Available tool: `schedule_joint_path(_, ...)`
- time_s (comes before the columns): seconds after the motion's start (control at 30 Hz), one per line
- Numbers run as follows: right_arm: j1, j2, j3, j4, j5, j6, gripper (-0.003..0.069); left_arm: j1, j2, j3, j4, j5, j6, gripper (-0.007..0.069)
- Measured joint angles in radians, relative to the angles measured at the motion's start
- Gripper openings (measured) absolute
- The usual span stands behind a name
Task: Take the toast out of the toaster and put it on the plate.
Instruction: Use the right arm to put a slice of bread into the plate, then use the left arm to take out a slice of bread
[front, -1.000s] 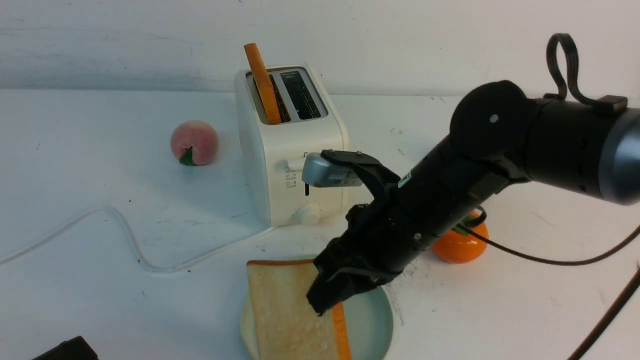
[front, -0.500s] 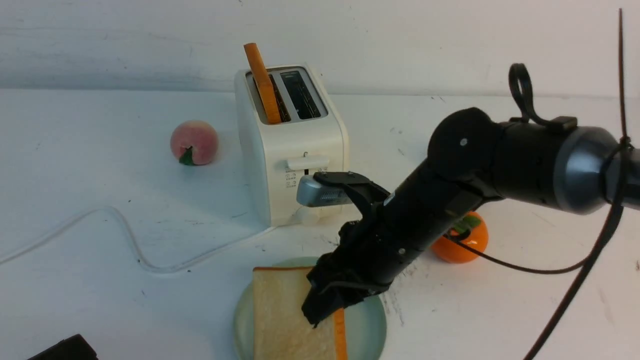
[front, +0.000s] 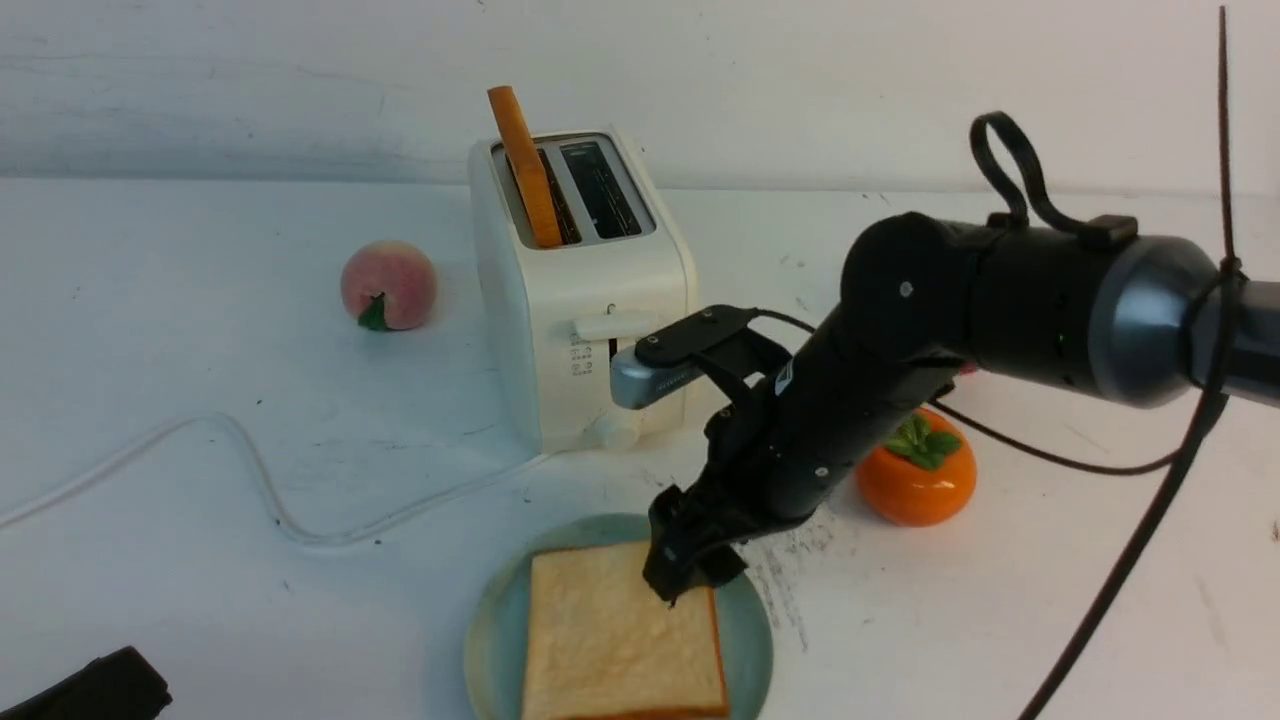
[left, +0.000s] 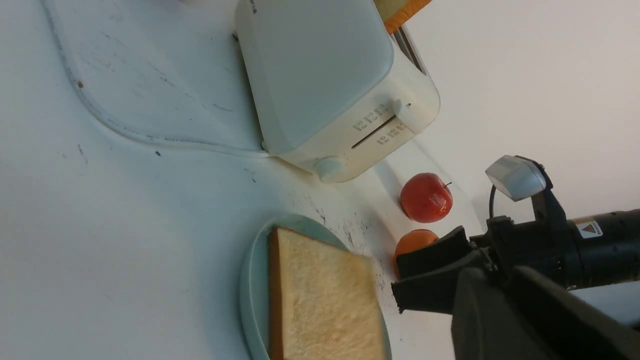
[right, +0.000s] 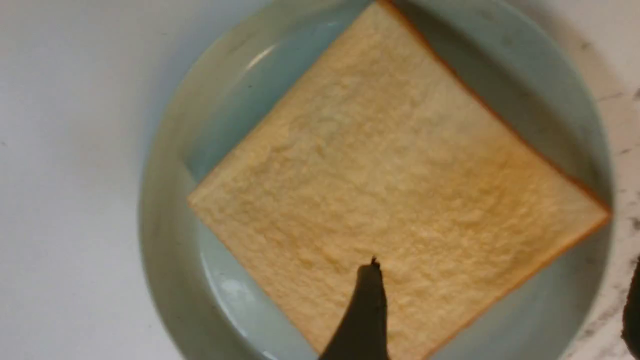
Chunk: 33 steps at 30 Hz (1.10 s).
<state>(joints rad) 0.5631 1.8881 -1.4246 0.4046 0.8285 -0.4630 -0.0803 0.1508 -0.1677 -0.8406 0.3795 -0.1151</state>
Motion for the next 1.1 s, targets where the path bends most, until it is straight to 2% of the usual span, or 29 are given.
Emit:
schedule_joint_path(0.2, 0.0, 0.0, -0.128, -0.215, 0.087, 0.176, 0.0629, 0.0, 0.0, 0.0, 0.0, 0.0, 0.0, 0.0067)
schedule_joint_path(0.23, 0.0, 0.0, -0.128, -0.222, 0.092, 0.181, 0.0628, 0.0, 0.0, 0.0, 0.0, 0.0, 0.0, 0.0067)
schedule_joint_path(0.37, 0.0, 0.0, -0.255, -0.355, 0.243, 0.296, 0.0578, 0.0, 0.0, 0.0, 0.0, -0.002, 0.0, 0.007)
schedule_joint_path(0.47, 0.0, 0.0, -0.342, -0.439, 0.37, 0.364, 0.0489, 0.0, 0.0, 0.0, -0.005, -0.04, 0.0, 0.007)
schedule_joint_path(0.5, 0.0, 0.0, -0.347, -0.445, 0.379, 0.371, 0.0482, 0.0, 0.0, 0.0, -0.006, -0.044, 0.0, 0.007)
schedule_joint_path(0.67, 0.0, -0.028, -0.4, -0.544, 0.402, 0.463, 0.0167, 0.0, 0.011, -0.07, -0.095, -0.068, -0.001, 0.007)
schedule_joint_path(0.73, 0.0, -0.064, -0.4, -0.547, 0.407, 0.489, 0.0041, 0.0, 0.045, -0.161, -0.121, -0.023, 0.0, 0.0059)
schedule_joint_path(0.8, 0.0, -0.106, -0.4, -0.546, 0.409, 0.504, -0.001, 0.0, 0.103, -0.247, -0.121, 0.038, 0.016, 0.0034)
schedule_joint_path(0.83, 0.0, -0.111, -0.4, -0.546, 0.411, 0.505, -0.001, 0.0, 0.11, -0.257, -0.121, 0.045, 0.019, 0.0027)
schedule_joint_path(0.87, 0.0, -0.166, -0.4, -0.543, 0.413, 0.511, -0.0018, 0.0, 0.183, -0.344, -0.096, 0.116, 0.049, -0.0006)
schedule_joint_path(0.97, 0.0, -0.236, -0.4, -0.53, 0.419, 0.514, -0.0018, 0.0, 0.285, -0.44, -0.03, 0.222, 0.079, -0.0014)
schedule_joint_path(1.0, 0.0, -0.296, -0.4, -0.517, 0.421, 0.526, -0.0018, 0.0, 0.383, -0.518, 0.053, 0.336, 0.087, -0.0014)
schedule_joint_path(1.1, 0.0, -0.408, -0.374, -0.495, 0.424, 0.539, -0.0018, 0.0, 0.569, -0.646, 0.209, 0.52, 0.071, -0.0014)
